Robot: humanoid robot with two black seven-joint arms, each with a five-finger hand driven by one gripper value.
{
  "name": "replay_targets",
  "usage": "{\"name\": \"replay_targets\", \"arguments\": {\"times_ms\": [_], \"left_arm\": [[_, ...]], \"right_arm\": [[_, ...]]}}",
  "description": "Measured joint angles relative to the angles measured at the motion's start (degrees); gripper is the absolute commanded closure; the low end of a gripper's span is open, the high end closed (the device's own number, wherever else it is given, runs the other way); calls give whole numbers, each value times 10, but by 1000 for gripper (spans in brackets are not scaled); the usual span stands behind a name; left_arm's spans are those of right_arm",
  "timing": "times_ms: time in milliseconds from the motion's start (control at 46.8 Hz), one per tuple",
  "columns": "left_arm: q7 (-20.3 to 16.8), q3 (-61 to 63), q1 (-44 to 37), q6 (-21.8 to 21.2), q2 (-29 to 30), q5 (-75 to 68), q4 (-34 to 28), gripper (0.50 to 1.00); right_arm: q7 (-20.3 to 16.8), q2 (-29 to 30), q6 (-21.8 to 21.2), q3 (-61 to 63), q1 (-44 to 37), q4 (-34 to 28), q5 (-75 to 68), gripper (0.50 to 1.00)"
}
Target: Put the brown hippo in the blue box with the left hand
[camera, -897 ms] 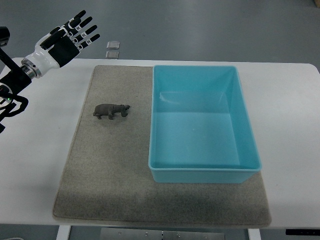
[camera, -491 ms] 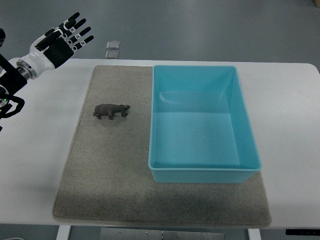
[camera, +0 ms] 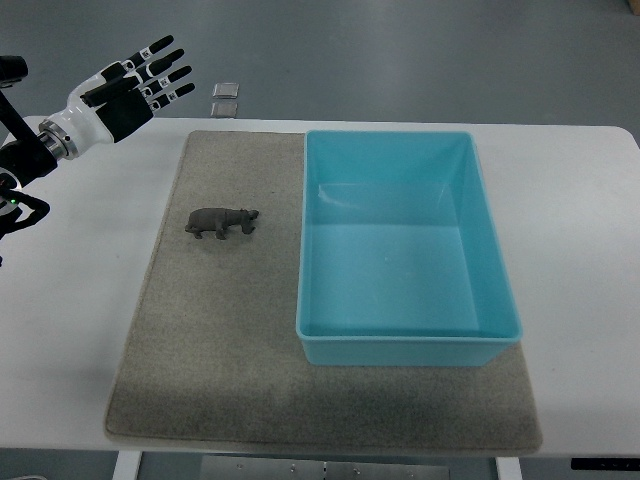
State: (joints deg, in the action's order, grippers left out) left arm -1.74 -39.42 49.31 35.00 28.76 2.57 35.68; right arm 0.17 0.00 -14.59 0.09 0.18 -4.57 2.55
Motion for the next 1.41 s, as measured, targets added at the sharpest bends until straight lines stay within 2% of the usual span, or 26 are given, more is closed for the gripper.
{"name": "replay_targets", "arguments": {"times_ms": [128,406,726,855,1047,1261,1346,1410], "left_arm": [[-43,0,0,0,3,-81,8,501],[-92,3,-8,-7,53,-282,87,501],[-96,9,-15,-42,105,-525,177,501],[-103,25,-24,-86,120,-598,216,501],[-128,65,-29,-196,135,-684,258,501],[-138,141,-31,-289,130,-784,281,501],[-139,149,-29,-321,126,-836,281,501],[-139,150,-27,-327,126,-852,281,501]], "right_arm": [[0,0,0,0,0,0,0,564],[0,0,0,0,0,0,0,564],[0,0,0,0,0,0,0,564],[0,0,0,0,0,0,0,564],[0,0,0,0,0,0,0,564],[0,0,0,0,0,0,0,564],[0,0,0,0,0,0,0,564],[0,0,0,0,0,0,0,564]]}}
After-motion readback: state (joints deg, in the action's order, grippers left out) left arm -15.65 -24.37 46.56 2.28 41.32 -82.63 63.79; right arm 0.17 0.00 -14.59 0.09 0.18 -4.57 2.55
